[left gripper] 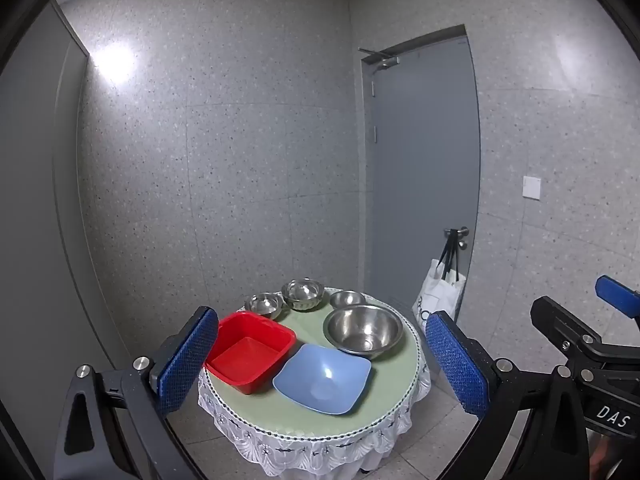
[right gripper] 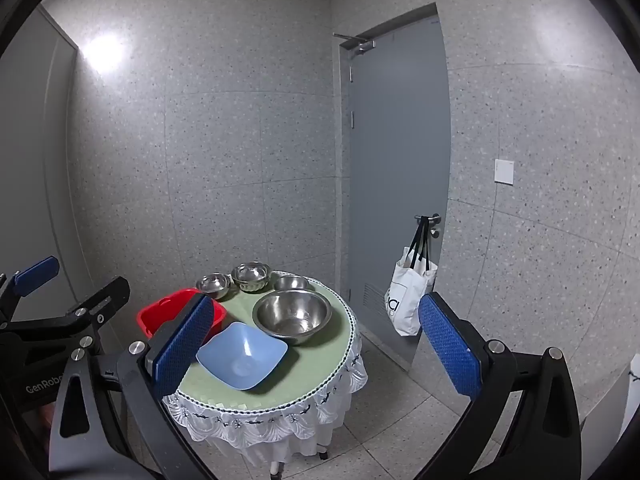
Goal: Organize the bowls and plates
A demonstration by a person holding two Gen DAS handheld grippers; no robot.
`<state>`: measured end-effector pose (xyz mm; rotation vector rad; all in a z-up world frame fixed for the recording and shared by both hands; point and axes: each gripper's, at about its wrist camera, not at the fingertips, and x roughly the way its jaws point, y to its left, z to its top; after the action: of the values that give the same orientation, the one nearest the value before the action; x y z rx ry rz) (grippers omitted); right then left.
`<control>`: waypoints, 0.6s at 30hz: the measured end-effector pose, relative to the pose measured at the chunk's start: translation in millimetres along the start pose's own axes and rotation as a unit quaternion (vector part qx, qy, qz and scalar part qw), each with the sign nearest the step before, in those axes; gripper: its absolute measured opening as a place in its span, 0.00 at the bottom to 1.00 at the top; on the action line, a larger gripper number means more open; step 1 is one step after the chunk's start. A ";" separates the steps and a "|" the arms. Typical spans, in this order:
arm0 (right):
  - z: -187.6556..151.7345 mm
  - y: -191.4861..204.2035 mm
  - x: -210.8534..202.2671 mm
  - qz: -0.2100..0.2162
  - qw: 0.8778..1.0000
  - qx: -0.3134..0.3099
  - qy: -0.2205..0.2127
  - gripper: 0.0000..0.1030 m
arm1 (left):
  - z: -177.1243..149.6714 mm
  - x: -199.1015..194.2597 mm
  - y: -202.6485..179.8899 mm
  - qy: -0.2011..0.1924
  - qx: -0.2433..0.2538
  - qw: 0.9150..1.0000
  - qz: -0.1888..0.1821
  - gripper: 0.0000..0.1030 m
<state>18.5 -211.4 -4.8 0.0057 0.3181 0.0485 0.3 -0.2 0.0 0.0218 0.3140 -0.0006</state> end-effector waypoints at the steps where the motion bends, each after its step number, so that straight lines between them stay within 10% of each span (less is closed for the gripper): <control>1: 0.1 0.2 0.1 0.000 1.000 -0.001 0.000 1.00 | 0.0 0.0 -0.2 0.000 0.000 1.000 0.001 1.00; 18: -0.8 4.1 1.1 0.001 1.000 0.000 -0.002 1.00 | -2.9 -1.5 -3.1 -0.004 -0.002 1.000 0.002 1.00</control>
<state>19.0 -207.3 -5.8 0.0065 0.3134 0.0498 -2.1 -3.2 -2.3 0.0175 0.3050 0.0032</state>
